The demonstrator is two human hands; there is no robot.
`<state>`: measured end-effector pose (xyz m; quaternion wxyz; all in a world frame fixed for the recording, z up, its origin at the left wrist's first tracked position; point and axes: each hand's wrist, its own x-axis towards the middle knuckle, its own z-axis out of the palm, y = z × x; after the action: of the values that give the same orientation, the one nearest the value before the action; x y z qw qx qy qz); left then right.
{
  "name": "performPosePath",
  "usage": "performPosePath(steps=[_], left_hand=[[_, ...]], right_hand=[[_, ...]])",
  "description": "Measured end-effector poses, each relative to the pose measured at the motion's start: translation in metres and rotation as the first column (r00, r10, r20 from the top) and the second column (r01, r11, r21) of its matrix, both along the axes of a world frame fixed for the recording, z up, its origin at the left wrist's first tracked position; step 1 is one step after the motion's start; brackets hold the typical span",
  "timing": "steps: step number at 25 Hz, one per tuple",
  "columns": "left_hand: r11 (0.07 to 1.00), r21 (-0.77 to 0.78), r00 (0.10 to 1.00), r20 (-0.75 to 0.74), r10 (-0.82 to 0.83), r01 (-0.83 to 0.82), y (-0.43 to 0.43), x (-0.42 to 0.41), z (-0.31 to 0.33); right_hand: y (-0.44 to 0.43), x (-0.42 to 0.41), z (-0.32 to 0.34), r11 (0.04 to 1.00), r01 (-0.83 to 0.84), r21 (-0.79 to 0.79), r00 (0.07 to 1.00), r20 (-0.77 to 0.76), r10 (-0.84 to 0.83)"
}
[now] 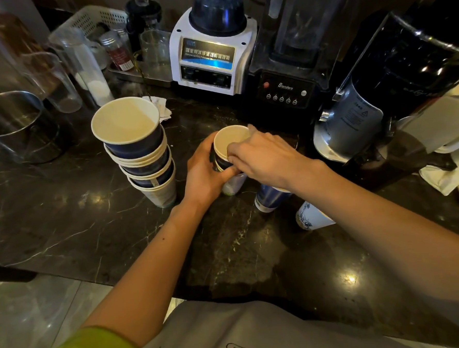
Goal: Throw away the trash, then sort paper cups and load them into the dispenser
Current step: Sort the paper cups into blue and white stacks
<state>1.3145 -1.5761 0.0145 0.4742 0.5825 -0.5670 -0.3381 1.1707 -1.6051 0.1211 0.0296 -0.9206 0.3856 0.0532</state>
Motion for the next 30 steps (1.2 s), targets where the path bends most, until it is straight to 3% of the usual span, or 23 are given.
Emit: performPosePath(steps=[2, 5, 9, 14, 17, 19, 23, 26, 30], left_hand=[[1.0, 0.012, 1.0, -0.003, 0.013, -0.013, 0.001, 0.001, 0.002], [1.0, 0.023, 1.0, -0.01, 0.02, -0.02, 0.0, 0.0, 0.003], [0.998, 0.052, 0.999, -0.009, 0.035, -0.035, 0.002, -0.002, 0.002], [0.999, 0.024, 1.0, 0.005, 0.026, -0.026, 0.005, -0.002, 0.004], [0.999, 0.008, 0.999, -0.001, 0.033, -0.033, 0.007, -0.005, 0.004], [0.998, -0.012, 0.998, 0.017, 0.054, -0.054, 0.008, -0.004, 0.001], [0.997, -0.001, 0.996, 0.055, 0.073, -0.074, 0.007, -0.011, 0.002], [0.997, 0.003, 0.996, 0.044, 0.081, -0.082, 0.009, -0.012, 0.003], [0.995, -0.006, 0.995, 0.038, 0.097, -0.097, 0.01, -0.011, 0.003]], right_hand=[[0.008, 0.003, 0.003, 0.996, -0.022, -0.089, 1.0, -0.005, 0.022], [0.006, 0.001, 0.019, 0.978, 0.039, -0.204, 0.99, 0.139, -0.011], [-0.004, -0.006, 0.04, 0.976, 0.109, -0.187, 0.951, 0.306, -0.048], [-0.005, -0.032, 0.043, 0.977, 0.214, -0.022, 0.766, 0.624, -0.154], [0.003, -0.064, 0.046, 0.946, 0.324, 0.0, 0.581, 0.789, -0.199], [0.017, -0.087, 0.047, 0.922, 0.382, 0.061, 0.454, 0.857, -0.244], [0.055, -0.138, 0.044, 0.855, 0.515, 0.064, 0.336, 0.902, -0.27], [0.076, -0.167, 0.036, 0.818, 0.574, 0.029, 0.306, 0.92, -0.247], [0.096, -0.188, 0.025, 0.782, 0.617, -0.093, 0.428, 0.873, -0.234]])
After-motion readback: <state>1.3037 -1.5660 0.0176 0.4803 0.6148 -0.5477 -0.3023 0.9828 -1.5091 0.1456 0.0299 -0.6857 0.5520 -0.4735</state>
